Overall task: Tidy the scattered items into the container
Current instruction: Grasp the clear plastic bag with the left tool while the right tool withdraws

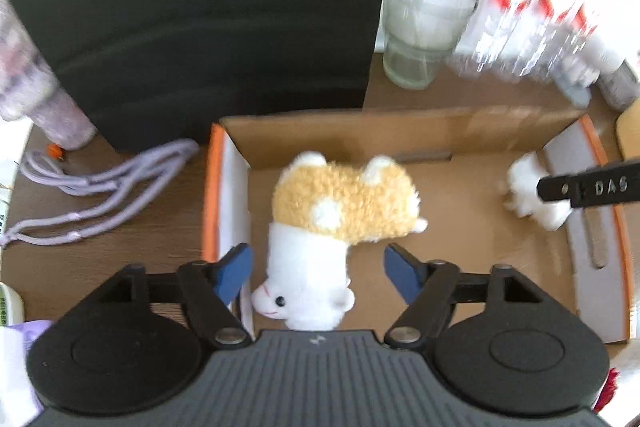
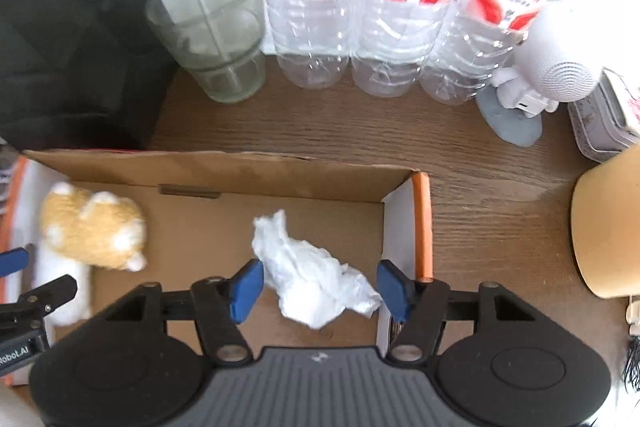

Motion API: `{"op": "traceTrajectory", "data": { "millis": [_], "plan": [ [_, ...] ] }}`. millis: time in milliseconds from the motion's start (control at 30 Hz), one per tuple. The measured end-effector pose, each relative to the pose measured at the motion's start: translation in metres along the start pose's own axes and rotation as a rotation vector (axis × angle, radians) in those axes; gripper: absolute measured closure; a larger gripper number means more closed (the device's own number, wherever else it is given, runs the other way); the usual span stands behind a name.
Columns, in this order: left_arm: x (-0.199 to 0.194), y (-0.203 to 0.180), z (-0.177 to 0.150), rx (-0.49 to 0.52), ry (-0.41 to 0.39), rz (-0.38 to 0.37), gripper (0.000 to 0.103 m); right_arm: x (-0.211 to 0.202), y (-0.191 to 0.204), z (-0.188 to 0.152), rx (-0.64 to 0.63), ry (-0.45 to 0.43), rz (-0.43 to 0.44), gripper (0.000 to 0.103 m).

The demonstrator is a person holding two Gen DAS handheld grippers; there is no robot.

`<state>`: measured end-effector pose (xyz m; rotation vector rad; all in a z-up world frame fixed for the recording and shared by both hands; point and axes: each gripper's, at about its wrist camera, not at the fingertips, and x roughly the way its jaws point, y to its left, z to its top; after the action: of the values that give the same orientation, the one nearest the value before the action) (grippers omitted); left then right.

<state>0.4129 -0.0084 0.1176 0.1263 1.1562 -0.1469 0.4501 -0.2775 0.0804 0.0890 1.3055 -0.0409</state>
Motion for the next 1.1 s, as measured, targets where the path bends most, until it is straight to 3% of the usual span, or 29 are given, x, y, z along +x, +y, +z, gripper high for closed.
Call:
{"op": "traceTrajectory", "data": {
  "millis": [67,100,267,400,533,600,867,933,1033,1100],
  "plan": [
    [-0.024,-0.006,-0.001,-0.001,-0.082,-0.001,0.008,-0.016,-0.001,-0.002,0.016,-0.034,0.011,0.025],
    [-0.038,-0.007,-0.004,0.0,-0.132,0.005,0.003,-0.029,-0.001,-0.007,0.017,-0.062,0.018,0.024],
    [-0.092,-0.01,-0.042,-0.024,-0.357,0.047,0.001,-0.083,-0.003,-0.045,0.038,-0.269,0.081,0.019],
    [-0.119,-0.009,-0.104,-0.024,-0.62,0.043,0.0,-0.115,-0.001,-0.101,0.034,-0.552,0.07,0.01],
    [-0.121,-0.007,-0.148,-0.049,-0.783,0.067,0.0,-0.125,0.001,-0.164,-0.013,-0.85,0.117,0.008],
    [-0.119,-0.01,-0.159,-0.057,-0.804,0.065,0.0,-0.122,0.0,-0.182,-0.026,-0.92,0.126,0.008],
    [-0.126,-0.017,-0.198,-0.078,-0.862,0.051,0.0,-0.135,0.004,-0.222,-0.033,-1.031,0.071,0.008],
    [-0.135,-0.023,-0.219,-0.083,-0.859,0.062,0.0,-0.144,0.006,-0.242,-0.048,-1.046,0.052,0.008],
    [-0.149,-0.034,-0.266,-0.026,-0.791,0.055,0.0,-0.154,0.009,-0.29,-0.097,-1.105,0.026,0.005],
    [-0.158,-0.041,-0.311,0.002,-0.818,0.041,0.0,-0.157,0.005,-0.328,-0.105,-1.112,0.021,0.0]
  ]
}}
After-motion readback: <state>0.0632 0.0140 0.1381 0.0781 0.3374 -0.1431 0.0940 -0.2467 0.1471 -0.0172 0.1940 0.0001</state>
